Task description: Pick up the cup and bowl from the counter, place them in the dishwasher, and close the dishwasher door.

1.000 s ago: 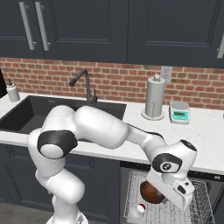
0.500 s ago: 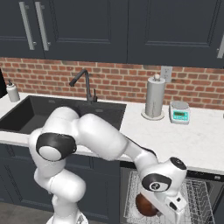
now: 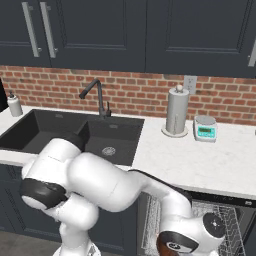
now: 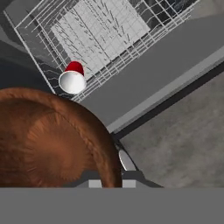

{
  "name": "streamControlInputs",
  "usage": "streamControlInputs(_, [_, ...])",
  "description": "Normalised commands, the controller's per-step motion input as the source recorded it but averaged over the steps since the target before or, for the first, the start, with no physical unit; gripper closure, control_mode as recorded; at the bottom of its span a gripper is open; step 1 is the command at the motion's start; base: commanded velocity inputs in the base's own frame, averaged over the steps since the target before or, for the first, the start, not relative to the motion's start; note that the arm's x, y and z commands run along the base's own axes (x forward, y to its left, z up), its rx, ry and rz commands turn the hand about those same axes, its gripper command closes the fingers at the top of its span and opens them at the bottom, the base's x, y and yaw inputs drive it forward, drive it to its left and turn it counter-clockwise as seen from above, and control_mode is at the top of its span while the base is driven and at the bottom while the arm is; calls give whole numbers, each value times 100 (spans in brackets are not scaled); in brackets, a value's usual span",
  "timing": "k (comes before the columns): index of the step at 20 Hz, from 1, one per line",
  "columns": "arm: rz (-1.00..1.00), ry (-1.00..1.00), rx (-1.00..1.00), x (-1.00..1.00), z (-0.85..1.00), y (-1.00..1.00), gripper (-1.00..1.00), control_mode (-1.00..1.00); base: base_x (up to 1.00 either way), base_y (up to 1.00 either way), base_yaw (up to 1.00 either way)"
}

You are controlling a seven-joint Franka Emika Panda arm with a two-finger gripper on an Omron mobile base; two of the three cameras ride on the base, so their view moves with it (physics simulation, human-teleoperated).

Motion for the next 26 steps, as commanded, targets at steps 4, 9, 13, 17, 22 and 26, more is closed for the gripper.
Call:
streamControlInputs(4, [1, -23, 0, -23, 1, -10, 100, -100, 0, 0, 0])
streamControlInputs(9, [2, -19, 0, -1, -1, -2, 100, -100, 0, 0, 0])
streamControlInputs(13, [2, -6, -2, 5, 0, 0, 100, -100, 0, 0, 0])
streamControlInputs(17, [0, -2, -6, 45, -9, 2, 100, -100, 0, 0, 0])
streamControlInputs(22, [0, 0, -7, 86, 0, 1, 100, -100, 0, 0, 0])
streamControlInputs(26, [0, 0, -3, 67, -4, 0, 100, -100, 0, 0, 0])
